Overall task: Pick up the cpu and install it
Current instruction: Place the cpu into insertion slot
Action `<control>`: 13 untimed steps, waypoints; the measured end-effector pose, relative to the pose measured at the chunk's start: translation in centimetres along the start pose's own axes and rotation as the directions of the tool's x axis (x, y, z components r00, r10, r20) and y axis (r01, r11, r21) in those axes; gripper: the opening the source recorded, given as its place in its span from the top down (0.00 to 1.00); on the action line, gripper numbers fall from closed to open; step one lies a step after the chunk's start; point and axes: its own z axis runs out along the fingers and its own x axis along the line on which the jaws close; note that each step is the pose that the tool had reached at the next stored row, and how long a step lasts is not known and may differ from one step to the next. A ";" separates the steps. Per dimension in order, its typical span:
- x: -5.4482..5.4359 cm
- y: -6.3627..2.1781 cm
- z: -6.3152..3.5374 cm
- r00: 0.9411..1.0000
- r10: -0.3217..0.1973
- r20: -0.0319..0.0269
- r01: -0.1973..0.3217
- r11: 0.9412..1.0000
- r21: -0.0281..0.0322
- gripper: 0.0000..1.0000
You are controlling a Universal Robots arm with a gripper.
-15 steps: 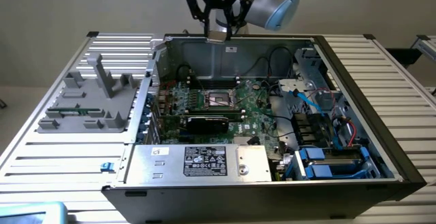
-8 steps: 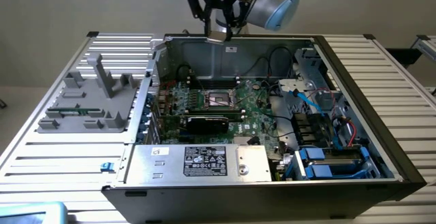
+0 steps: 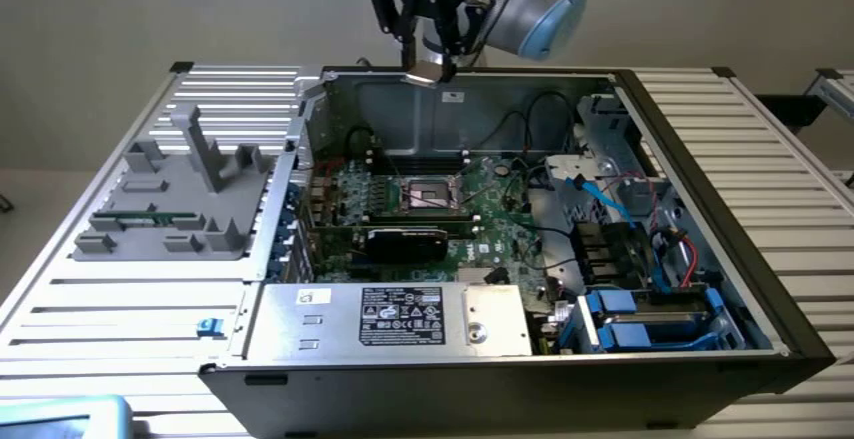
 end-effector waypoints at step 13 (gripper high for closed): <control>0.0 0.00 0.08 0.974 0.226 0.012 -0.226 0.974 -0.002 0.46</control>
